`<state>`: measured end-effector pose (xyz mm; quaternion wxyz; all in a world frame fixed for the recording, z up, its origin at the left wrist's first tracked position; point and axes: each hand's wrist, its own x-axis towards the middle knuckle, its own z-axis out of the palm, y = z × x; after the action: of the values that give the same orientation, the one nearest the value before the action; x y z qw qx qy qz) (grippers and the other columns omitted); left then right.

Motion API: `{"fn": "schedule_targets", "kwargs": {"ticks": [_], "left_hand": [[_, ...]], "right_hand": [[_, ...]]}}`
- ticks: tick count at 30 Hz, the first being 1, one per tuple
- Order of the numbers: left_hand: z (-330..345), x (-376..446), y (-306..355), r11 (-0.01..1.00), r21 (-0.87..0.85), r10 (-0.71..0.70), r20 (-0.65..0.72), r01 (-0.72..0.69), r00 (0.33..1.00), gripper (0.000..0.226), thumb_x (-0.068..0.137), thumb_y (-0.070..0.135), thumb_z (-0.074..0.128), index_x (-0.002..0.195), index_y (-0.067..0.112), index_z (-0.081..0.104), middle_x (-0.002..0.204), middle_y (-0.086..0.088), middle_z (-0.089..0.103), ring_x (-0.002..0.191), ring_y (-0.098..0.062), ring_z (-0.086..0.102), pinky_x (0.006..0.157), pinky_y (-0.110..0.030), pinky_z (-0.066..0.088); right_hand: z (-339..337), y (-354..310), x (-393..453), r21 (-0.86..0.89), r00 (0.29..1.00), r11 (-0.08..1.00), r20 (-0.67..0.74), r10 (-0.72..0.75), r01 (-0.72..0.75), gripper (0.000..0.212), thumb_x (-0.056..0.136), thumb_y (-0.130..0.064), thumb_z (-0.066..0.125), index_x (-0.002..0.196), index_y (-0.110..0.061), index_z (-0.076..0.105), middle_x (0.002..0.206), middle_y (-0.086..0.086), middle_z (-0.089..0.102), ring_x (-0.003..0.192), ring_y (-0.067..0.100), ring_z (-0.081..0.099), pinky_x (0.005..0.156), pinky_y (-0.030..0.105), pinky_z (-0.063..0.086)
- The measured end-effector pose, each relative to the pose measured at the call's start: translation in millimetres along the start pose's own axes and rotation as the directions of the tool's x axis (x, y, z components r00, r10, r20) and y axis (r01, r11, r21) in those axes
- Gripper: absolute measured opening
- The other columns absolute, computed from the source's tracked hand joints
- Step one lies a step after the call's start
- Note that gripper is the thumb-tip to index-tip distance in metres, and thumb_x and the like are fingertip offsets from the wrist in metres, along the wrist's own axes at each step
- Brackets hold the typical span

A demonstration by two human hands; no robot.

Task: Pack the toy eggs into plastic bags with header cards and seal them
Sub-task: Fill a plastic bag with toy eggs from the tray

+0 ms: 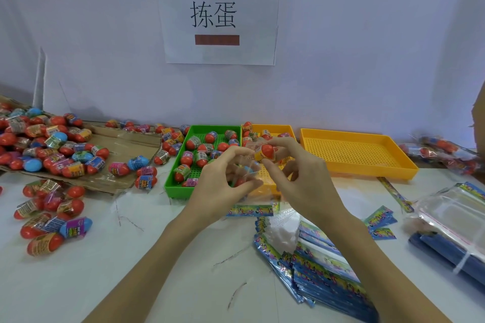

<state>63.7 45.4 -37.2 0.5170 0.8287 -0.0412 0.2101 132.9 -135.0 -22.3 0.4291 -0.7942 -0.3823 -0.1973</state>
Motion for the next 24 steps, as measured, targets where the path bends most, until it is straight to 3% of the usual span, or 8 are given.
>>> {"fn": "schedule_targets", "kwargs": {"ticks": [3, 8, 11, 15, 20, 22, 24], "left_hand": [[-0.7, 0.0, 0.4, 1.0, 0.0, 0.022, -0.009, -0.022, 1.0, 0.048, 0.083, 0.021, 0.086, 0.126, 0.026, 0.064, 0.108, 0.01, 0.072, 0.096, -0.01, 0.073, 0.088, -0.031, 0.062], [-1.9, 0.3, 1.2, 0.999, 0.007, 0.053, 0.008, -0.053, 0.999, 0.047, 0.085, 0.026, 0.085, 0.127, 0.024, 0.065, 0.113, 0.009, 0.073, 0.103, -0.01, 0.071, 0.09, -0.029, 0.061], [-3.6, 0.2, 2.5, 0.998, 0.003, 0.067, 0.016, -0.067, 0.998, 0.049, 0.084, 0.028, 0.085, 0.129, 0.026, 0.066, 0.111, 0.015, 0.074, 0.103, -0.006, 0.072, 0.091, -0.022, 0.058], [-5.1, 0.6, 3.1, 0.998, -0.042, 0.056, 0.001, -0.056, 0.998, 0.046, 0.084, 0.028, 0.084, 0.127, 0.029, 0.067, 0.109, 0.015, 0.076, 0.102, -0.005, 0.073, 0.09, -0.022, 0.059], [-4.2, -0.2, 5.2, 0.996, -0.05, 0.074, -0.008, -0.074, 0.997, 0.051, 0.081, 0.037, 0.083, 0.128, 0.024, 0.068, 0.108, 0.018, 0.076, 0.102, -0.003, 0.073, 0.09, -0.02, 0.058], [-4.8, -0.3, 6.4, 0.994, -0.053, 0.091, -0.034, -0.092, 0.995, 0.05, 0.08, 0.037, 0.084, 0.126, 0.026, 0.069, 0.107, 0.019, 0.076, 0.101, -0.002, 0.073, 0.088, -0.017, 0.057], [-5.4, 0.0, 8.2, 0.992, -0.069, 0.102, -0.051, -0.105, 0.993, 0.046, 0.079, 0.036, 0.084, 0.123, 0.031, 0.069, 0.106, 0.019, 0.075, 0.1, -0.003, 0.073, 0.087, -0.016, 0.056]], "right_hand": [[-1.8, 3.7, -1.4, -0.034, 0.997, 0.999, 0.069, -0.015, 0.017, 0.03, 0.098, -0.027, 0.069, 0.127, -0.027, 0.063, 0.094, -0.026, 0.058, 0.068, 0.006, 0.063, 0.057, 0.009, 0.044], [0.5, 6.6, -1.5, -0.036, 0.99, 0.999, 0.14, 0.016, -0.012, 0.028, 0.097, -0.044, 0.065, 0.12, -0.027, 0.067, 0.107, -0.015, 0.061, 0.07, 0.005, 0.065, 0.062, 0.011, 0.047], [0.0, 4.5, -1.9, 0.053, 0.996, 0.999, 0.091, 0.006, -0.01, 0.028, 0.099, -0.035, 0.066, 0.125, -0.025, 0.064, 0.099, -0.021, 0.062, 0.059, 0.009, 0.066, 0.054, 0.013, 0.048], [-3.9, 1.3, -1.1, 0.197, 1.0, 0.98, 0.006, 0.024, -0.025, 0.026, 0.104, -0.025, 0.058, 0.13, -0.028, 0.054, 0.077, -0.008, 0.068, 0.044, 0.015, 0.062, 0.045, 0.022, 0.049], [-10.6, 1.0, -0.3, 0.18, 0.999, 0.984, 0.044, 0.003, -0.01, 0.028, 0.103, -0.023, 0.062, 0.13, -0.025, 0.058, 0.07, -0.007, 0.069, 0.049, 0.017, 0.063, 0.05, 0.035, 0.054], [-12.9, 2.7, 0.1, 0.144, 0.996, 0.989, 0.086, 0.013, -0.025, 0.029, 0.099, -0.024, 0.067, 0.128, -0.026, 0.062, 0.078, -0.011, 0.068, 0.056, 0.015, 0.065, 0.051, 0.03, 0.053], [-13.4, 4.5, 0.0, 0.102, 0.989, 0.994, 0.147, 0.034, -0.049, 0.027, 0.097, -0.026, 0.07, 0.125, -0.028, 0.067, 0.094, -0.014, 0.065, 0.066, 0.011, 0.066, 0.053, 0.016, 0.048]]}}
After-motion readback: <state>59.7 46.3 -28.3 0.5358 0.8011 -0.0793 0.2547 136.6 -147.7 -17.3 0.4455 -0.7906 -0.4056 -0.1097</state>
